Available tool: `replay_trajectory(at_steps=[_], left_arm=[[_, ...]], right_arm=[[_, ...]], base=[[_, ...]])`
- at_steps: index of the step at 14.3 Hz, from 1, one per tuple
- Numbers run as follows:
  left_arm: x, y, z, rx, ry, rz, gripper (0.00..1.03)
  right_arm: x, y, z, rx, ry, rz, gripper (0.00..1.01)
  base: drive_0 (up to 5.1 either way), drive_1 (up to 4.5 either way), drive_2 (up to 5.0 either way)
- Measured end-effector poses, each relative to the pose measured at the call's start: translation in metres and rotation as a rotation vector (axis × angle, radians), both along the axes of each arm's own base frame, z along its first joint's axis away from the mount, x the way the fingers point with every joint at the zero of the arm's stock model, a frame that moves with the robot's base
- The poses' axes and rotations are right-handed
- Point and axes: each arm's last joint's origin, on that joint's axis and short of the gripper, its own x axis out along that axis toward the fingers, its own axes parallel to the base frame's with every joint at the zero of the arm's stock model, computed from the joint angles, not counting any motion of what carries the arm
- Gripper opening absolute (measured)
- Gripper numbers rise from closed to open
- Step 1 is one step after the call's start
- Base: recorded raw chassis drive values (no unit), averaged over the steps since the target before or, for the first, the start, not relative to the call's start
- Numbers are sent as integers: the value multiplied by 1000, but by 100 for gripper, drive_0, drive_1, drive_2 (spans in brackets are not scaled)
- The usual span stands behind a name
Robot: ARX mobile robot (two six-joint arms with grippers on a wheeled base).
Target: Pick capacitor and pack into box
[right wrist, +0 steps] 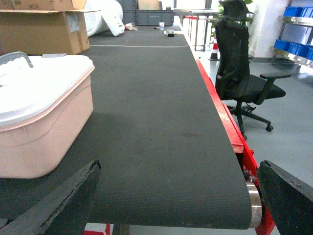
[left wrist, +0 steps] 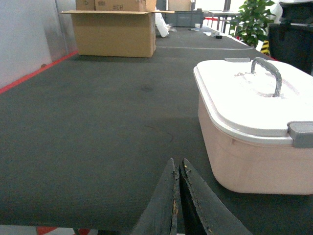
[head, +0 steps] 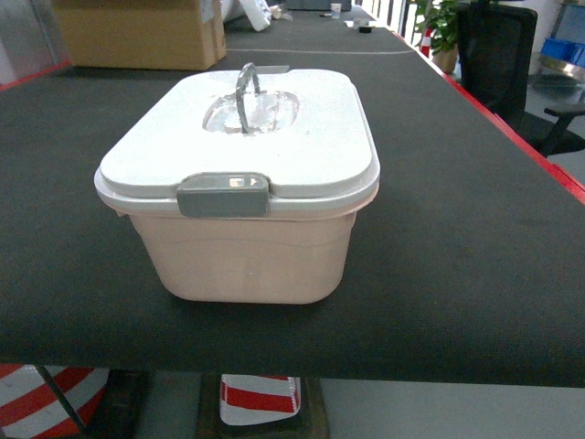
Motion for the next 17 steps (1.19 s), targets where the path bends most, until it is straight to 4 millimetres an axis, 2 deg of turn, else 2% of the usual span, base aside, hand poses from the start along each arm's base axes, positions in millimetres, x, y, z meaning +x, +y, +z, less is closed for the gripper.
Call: replay_trajectory(at_steps=[8, 10, 11, 14, 15, 17], left_arm=[[-13, 0, 0, 0, -8, 0, 2], [-22, 0, -7, 0, 50, -1, 2], [-24, 0, 0, 0, -17, -2, 2], [-24, 0, -3, 0, 4, 2, 2], [-24, 0, -3, 0, 7, 2, 9], [-24, 0, -3, 0, 7, 2, 36]], right_arm=[[0, 0, 0, 0, 0, 0, 98], [0, 0, 0, 0, 0, 0, 98], [0, 0, 0, 0, 0, 0, 98], [0, 0, 0, 0, 0, 0, 98], [0, 0, 0, 0, -1, 0, 98], [0, 0, 0, 0, 0, 0, 98]], base=[[0, 0, 0], [0, 0, 0], [0, 0, 0], [0, 0, 0], [0, 0, 0], [0, 0, 0]])
